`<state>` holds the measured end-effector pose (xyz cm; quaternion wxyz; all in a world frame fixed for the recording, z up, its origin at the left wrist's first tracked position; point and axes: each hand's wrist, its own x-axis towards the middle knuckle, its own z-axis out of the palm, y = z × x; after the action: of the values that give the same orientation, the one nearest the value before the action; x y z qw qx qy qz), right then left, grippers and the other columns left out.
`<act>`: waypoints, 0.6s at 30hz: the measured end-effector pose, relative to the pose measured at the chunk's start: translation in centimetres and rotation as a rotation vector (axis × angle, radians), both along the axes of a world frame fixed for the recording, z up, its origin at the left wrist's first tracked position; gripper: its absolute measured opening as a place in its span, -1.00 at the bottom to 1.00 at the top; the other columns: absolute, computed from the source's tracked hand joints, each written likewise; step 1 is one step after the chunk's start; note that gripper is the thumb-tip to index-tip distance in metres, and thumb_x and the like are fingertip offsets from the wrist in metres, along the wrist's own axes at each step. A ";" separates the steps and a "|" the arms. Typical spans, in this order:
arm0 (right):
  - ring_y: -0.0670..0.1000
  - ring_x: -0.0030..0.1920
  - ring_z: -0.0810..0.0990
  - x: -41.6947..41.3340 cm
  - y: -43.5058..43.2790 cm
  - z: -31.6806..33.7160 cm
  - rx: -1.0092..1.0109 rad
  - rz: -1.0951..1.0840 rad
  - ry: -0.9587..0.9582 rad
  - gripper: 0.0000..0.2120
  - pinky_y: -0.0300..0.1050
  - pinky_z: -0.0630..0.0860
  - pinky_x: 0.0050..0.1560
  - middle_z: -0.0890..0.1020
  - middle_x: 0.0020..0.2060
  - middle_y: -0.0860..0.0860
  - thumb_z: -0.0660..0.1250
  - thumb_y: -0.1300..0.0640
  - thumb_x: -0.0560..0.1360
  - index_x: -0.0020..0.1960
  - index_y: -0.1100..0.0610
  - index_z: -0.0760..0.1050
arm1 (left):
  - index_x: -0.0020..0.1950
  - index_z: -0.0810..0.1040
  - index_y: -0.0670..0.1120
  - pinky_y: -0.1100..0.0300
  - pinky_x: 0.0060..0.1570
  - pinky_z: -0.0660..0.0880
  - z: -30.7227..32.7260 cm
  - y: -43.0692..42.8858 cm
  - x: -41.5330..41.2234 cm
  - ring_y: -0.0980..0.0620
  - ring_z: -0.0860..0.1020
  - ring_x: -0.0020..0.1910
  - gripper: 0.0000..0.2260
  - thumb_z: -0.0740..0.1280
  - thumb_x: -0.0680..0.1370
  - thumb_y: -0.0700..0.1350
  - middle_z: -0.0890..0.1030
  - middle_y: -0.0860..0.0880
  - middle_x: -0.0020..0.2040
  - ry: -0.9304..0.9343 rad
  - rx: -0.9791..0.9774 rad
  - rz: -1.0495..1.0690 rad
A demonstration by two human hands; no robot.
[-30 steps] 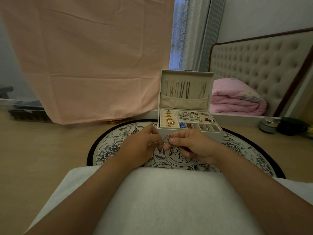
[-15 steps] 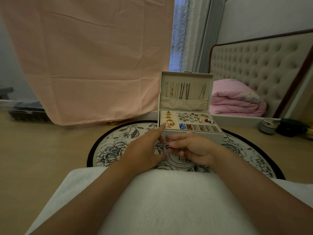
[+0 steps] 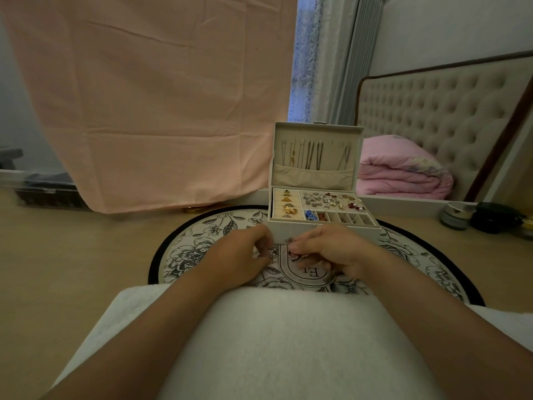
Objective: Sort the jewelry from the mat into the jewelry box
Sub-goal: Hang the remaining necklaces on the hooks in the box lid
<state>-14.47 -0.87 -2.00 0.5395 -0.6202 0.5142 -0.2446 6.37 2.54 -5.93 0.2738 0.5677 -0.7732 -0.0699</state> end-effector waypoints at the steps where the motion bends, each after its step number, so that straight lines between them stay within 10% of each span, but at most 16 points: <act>1: 0.00 -0.17 0.73 -0.3 -0.1 0.1 -0.005 -0.006 0.012 -0.83 -0.31 0.32 -0.52 0.76 -0.12 0.06 0.48 0.23 0.48 0.07 0.16 0.67 | 0.01 0.43 0.14 0.20 -0.19 0.42 0.2 0.0 0.4 0.26 0.51 -0.21 -0.76 0.45 0.49 -0.08 0.60 0.19 -0.11 -0.011 0.033 0.011; 7: 0.00 -0.09 0.71 -0.8 -0.1 0.5 0.296 0.124 -0.221 -0.71 -0.38 0.43 -0.51 0.71 -0.20 0.12 0.26 0.43 0.57 0.25 0.28 0.55 | 0.12 0.60 0.08 0.15 -0.06 0.52 0.9 -0.3 1.2 0.14 0.56 -0.13 -0.87 0.30 0.62 0.02 0.63 0.10 -0.08 -0.041 0.135 0.048; 18: -0.05 -0.29 0.66 -0.1 0.3 0.3 0.006 0.147 -0.061 -0.65 -0.33 0.28 -0.55 0.73 -0.20 0.01 0.46 0.33 0.48 0.23 0.11 0.60 | 0.05 0.57 -0.14 0.22 -0.43 0.44 3.3 1.1 -1.2 0.09 0.43 -0.44 -0.85 0.19 0.67 -0.22 0.58 -0.06 -0.21 0.917 0.325 -0.118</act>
<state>-14.57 -0.60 -1.66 0.5732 -0.6469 0.4514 -0.2217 5.16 3.61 -2.62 0.4895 0.4692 -0.5828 -0.4478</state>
